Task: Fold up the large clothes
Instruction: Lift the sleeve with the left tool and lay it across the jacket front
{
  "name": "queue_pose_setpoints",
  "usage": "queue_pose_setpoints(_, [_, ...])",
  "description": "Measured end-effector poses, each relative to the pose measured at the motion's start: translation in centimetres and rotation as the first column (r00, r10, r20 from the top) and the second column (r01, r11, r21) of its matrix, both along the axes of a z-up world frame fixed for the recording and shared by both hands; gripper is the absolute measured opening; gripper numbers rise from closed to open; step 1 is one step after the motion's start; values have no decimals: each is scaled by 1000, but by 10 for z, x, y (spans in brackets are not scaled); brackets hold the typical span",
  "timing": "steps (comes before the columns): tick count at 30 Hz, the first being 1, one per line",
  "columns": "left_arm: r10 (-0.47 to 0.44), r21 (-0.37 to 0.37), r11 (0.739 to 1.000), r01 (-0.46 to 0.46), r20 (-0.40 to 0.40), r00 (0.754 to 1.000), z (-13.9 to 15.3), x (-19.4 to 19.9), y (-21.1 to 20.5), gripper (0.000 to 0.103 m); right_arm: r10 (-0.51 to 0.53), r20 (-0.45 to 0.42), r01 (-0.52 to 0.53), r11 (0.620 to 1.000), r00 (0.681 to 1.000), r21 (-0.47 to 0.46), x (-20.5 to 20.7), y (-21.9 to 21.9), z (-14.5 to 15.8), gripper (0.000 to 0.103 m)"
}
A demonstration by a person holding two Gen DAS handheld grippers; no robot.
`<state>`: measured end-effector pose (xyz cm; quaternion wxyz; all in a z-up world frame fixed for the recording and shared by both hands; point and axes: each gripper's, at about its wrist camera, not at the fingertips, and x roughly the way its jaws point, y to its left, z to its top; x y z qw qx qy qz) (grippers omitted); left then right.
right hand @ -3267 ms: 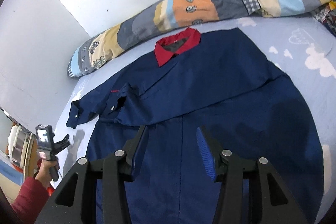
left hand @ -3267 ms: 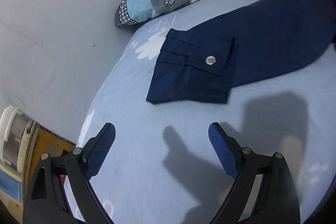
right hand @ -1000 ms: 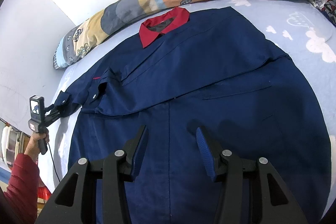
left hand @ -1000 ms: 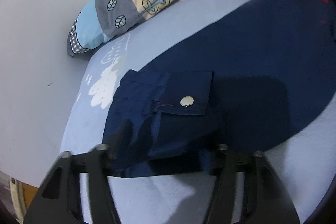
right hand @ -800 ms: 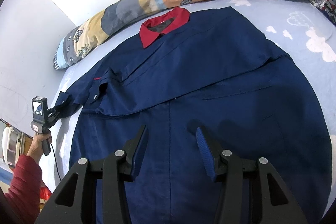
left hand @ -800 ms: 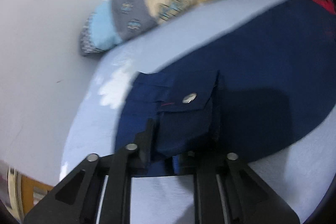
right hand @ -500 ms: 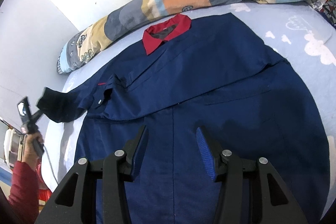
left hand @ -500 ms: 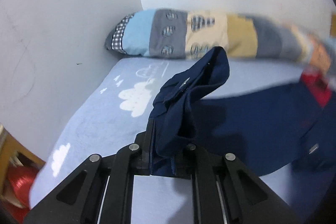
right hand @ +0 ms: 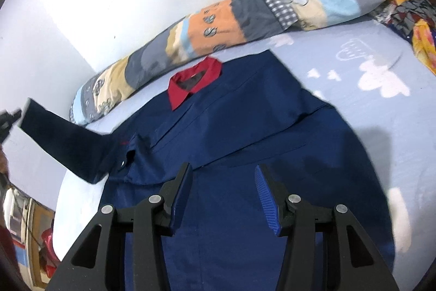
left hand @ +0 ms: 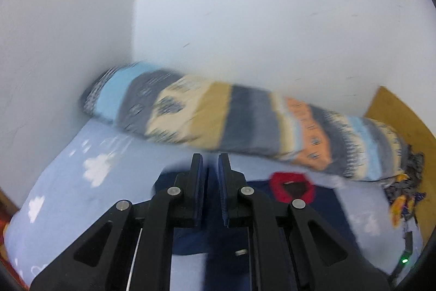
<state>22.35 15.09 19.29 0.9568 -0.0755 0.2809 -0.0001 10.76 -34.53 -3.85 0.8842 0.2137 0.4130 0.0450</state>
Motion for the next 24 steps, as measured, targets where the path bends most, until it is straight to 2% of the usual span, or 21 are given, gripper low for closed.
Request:
queue_pose_setpoints(3, [-75,7,997,74,39,996,31,5,-57,10,-20,15,20,1000,1000,19,-7,-16,5,50])
queue_pose_setpoints(5, [-135,52,990,132,44,990,43,9,-97,10,-34,24,33,999,999,23,-12,-26,7,50])
queue_pose_setpoints(7, [-184,108,978,181,20,983,42,5,-122,11,-38,25,38,999,999,31,-15,-35,8,50])
queue_pose_setpoints(8, [-211,169,963,210,-11,977,34,5,-140,18,-42,25,41,998,999,40,-16,-40,8,50])
queue_pose_setpoints(9, [-223,216,950,226,-36,974,26,6,-148,35,-44,25,43,998,999,48,-17,-44,8,50])
queue_pose_setpoints(10, [-233,257,936,240,-58,971,16,5,-154,44,-44,27,43,998,999,56,-18,-47,9,50])
queue_pose_setpoints(11, [-245,326,909,261,-89,965,-4,4,-159,56,-46,29,44,997,999,63,-19,-51,10,50])
queue_pose_setpoints(12, [-248,373,887,273,-114,962,-20,3,-159,57,-49,33,47,996,998,71,-19,-54,11,50])
queue_pose_setpoints(16, [-234,499,802,329,-244,941,-102,1,-150,57,-44,35,41,995,998,91,-22,-57,13,50])
queue_pose_setpoints(19, [-198,596,710,375,-342,919,-185,-9,-132,57,-24,30,21,996,999,90,-21,-52,12,50])
queue_pose_setpoints(20, [-199,607,690,394,-364,910,-208,-13,-126,57,-19,31,17,996,999,87,-22,-51,12,50])
queue_pose_setpoints(22, [-207,603,683,411,-380,902,-237,-20,-117,57,-12,29,9,997,1000,74,-20,-46,11,50])
queue_pose_setpoints(24, [-210,569,712,412,-387,898,-253,-15,-106,57,-3,25,2,998,1000,68,-18,-41,10,50])
